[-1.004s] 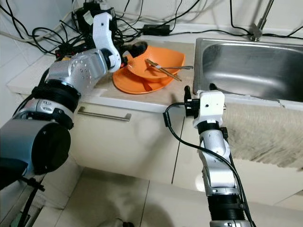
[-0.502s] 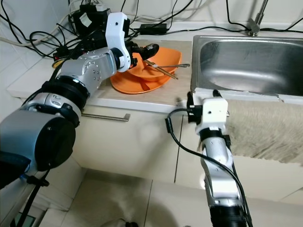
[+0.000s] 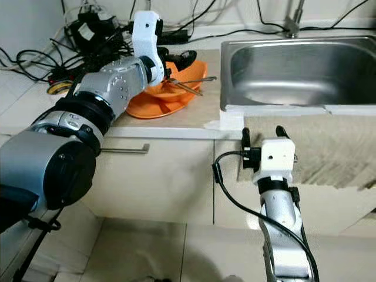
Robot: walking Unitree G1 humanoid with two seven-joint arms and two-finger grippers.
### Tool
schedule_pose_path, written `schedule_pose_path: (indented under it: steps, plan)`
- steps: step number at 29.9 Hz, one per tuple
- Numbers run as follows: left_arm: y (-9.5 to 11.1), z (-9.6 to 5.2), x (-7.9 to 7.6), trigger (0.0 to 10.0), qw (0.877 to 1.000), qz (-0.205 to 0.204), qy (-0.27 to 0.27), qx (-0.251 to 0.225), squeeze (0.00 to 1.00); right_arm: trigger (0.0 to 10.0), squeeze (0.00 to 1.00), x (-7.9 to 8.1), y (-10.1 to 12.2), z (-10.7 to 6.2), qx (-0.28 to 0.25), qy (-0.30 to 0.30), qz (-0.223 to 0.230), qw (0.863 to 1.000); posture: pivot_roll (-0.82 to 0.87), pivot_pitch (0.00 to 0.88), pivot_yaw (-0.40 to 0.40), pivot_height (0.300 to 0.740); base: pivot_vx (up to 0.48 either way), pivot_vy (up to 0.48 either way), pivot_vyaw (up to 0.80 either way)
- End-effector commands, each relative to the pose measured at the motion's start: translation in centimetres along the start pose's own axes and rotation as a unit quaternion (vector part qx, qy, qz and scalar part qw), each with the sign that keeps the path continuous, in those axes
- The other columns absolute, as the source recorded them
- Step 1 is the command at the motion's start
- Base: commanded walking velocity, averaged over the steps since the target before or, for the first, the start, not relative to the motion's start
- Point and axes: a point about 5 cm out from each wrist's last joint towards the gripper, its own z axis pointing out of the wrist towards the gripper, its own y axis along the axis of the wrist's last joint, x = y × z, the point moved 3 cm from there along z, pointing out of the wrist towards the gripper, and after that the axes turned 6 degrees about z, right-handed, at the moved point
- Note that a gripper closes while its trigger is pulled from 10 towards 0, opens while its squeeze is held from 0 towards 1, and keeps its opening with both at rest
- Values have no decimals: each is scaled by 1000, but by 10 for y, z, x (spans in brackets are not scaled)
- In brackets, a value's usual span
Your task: Kitchen organization
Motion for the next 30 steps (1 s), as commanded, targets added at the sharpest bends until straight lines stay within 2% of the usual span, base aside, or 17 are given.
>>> schedule_pose_path:
  steps: [1,5,9,14,18,21,23,24,25,26,27,30]
  plan:
    - [-6,-3,12,10000,1000,-3,20,9,0,10000,0,6,7,0,-8,9,4,1000,-270,0,166,740,0,0,0]
    - [-22,-6,23,10000,998,-19,53,25,0,10000,0,6,12,-5,-6,13,4,1000,-279,10,155,740,0,0,0]
    - [-25,-9,32,10000,997,-30,70,26,0,10000,0,3,12,-8,-1,17,2,1000,-282,8,143,740,0,0,0]
    - [-31,-10,33,10000,996,-36,76,36,0,10000,0,4,13,-9,2,21,2,1000,-285,10,142,740,0,0,0]
    - [-40,-11,33,10000,994,-63,80,45,0,10000,0,8,14,-11,6,25,6,1000,-293,13,142,740,0,0,0]
    - [-33,-10,34,10000,994,-69,84,28,0,10000,0,9,14,-12,8,26,6,1000,-293,9,143,740,0,0,0]
    - [-17,-10,36,10000,995,-39,88,0,0,10000,0,9,15,-11,7,27,7,1000,-283,3,141,740,0,0,0]
    - [-6,-11,38,10000,996,-9,91,-17,0,10000,0,9,16,-9,4,28,8,1000,-276,0,140,740,0,0,0]
    - [-6,-11,38,10000,996,-9,91,-17,0,10000,0,9,16,-9,4,28,8,1000,-276,0,140,740,0,0,0]
    - [8,-12,40,10000,994,49,91,-43,0,10000,0,10,19,-5,-4,29,8,1000,-254,0,130,740,0,0,0]
    - [13,-13,41,10000,992,73,91,-54,0,10000,0,9,20,-2,-9,28,8,1000,-248,0,126,740,0,0,0]
    - [20,-18,45,10000,988,102,82,-86,0,10000,0,8,23,5,-23,24,6,999,-213,0,113,740,0,0,0]
